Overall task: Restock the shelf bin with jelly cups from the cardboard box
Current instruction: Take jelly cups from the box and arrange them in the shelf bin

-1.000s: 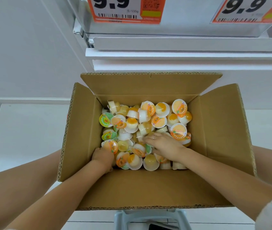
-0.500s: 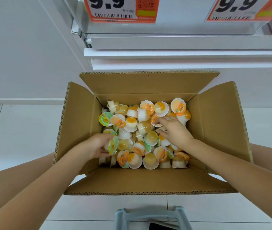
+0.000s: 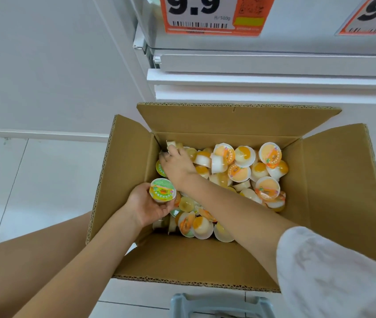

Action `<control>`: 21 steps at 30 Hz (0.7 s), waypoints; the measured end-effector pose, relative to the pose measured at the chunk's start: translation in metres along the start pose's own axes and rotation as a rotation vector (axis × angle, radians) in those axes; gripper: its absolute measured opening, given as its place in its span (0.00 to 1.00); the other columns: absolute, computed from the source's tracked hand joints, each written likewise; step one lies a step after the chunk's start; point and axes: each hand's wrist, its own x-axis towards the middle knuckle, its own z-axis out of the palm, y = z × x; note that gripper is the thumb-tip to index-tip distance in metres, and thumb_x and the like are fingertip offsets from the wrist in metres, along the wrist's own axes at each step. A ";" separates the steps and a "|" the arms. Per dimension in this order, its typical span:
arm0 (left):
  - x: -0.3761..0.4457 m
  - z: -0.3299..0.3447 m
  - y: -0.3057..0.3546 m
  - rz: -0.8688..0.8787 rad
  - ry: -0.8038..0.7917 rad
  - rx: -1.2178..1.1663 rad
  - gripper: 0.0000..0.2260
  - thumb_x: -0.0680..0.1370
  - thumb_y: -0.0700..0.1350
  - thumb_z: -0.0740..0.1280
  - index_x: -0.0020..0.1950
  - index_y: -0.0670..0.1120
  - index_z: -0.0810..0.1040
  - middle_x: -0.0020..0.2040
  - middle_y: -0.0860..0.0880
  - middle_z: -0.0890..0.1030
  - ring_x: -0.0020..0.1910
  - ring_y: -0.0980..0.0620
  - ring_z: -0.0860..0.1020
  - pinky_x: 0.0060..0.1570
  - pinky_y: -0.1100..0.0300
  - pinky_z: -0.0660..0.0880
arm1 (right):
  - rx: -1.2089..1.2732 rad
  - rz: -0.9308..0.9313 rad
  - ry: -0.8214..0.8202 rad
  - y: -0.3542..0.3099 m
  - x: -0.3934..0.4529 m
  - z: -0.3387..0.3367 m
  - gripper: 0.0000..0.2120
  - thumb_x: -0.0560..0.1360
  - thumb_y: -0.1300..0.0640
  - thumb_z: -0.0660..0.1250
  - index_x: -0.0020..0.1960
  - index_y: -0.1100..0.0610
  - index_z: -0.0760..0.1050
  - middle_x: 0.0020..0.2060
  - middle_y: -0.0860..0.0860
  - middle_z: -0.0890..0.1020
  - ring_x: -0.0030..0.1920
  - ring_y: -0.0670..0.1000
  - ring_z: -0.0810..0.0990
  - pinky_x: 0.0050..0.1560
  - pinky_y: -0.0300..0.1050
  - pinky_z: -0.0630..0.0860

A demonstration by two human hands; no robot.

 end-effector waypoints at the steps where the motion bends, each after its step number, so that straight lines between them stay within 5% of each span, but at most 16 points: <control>1: 0.000 0.000 0.000 0.002 0.000 0.011 0.18 0.81 0.47 0.51 0.49 0.38 0.76 0.47 0.39 0.77 0.44 0.45 0.75 0.36 0.59 0.78 | -0.019 0.021 0.009 -0.001 0.001 0.003 0.30 0.75 0.55 0.62 0.74 0.59 0.57 0.66 0.51 0.69 0.67 0.54 0.61 0.64 0.49 0.62; 4: 0.001 -0.002 0.000 0.000 -0.017 0.003 0.18 0.81 0.47 0.51 0.50 0.37 0.76 0.47 0.39 0.78 0.45 0.44 0.75 0.32 0.55 0.80 | 0.110 0.008 0.076 0.001 -0.002 0.004 0.27 0.75 0.59 0.61 0.73 0.57 0.60 0.68 0.51 0.68 0.68 0.55 0.61 0.63 0.50 0.61; 8: -0.006 0.002 0.002 0.031 -0.066 -0.044 0.16 0.80 0.44 0.53 0.50 0.36 0.75 0.46 0.39 0.78 0.45 0.44 0.75 0.32 0.53 0.80 | 0.753 0.014 0.158 0.018 -0.022 -0.003 0.24 0.70 0.58 0.69 0.64 0.58 0.67 0.61 0.55 0.73 0.61 0.57 0.69 0.57 0.52 0.70; 11: -0.017 0.013 0.003 0.083 -0.099 -0.081 0.14 0.80 0.43 0.54 0.50 0.37 0.75 0.46 0.39 0.78 0.45 0.44 0.76 0.33 0.53 0.80 | 1.087 0.205 0.251 0.033 -0.048 -0.016 0.27 0.66 0.54 0.75 0.59 0.57 0.65 0.55 0.55 0.74 0.55 0.55 0.74 0.49 0.49 0.72; 14: -0.039 0.032 0.005 0.113 -0.175 -0.039 0.13 0.81 0.43 0.55 0.52 0.37 0.76 0.49 0.38 0.79 0.46 0.42 0.78 0.41 0.53 0.80 | 1.182 0.405 0.196 0.061 -0.072 -0.043 0.29 0.67 0.57 0.74 0.64 0.58 0.67 0.56 0.53 0.73 0.56 0.51 0.73 0.48 0.38 0.66; 16: -0.061 0.043 0.008 0.140 -0.214 0.059 0.13 0.81 0.44 0.58 0.57 0.37 0.75 0.54 0.36 0.79 0.51 0.40 0.78 0.40 0.49 0.81 | 1.328 0.528 0.155 0.084 -0.090 -0.068 0.24 0.67 0.56 0.76 0.60 0.56 0.73 0.51 0.50 0.77 0.52 0.50 0.76 0.48 0.40 0.70; 21: -0.127 0.071 0.018 0.286 -0.338 0.189 0.18 0.77 0.45 0.67 0.65 0.39 0.72 0.63 0.37 0.75 0.63 0.39 0.75 0.46 0.43 0.79 | 1.764 0.332 0.248 0.121 -0.146 -0.147 0.21 0.67 0.54 0.77 0.58 0.52 0.76 0.52 0.50 0.82 0.49 0.45 0.81 0.52 0.41 0.77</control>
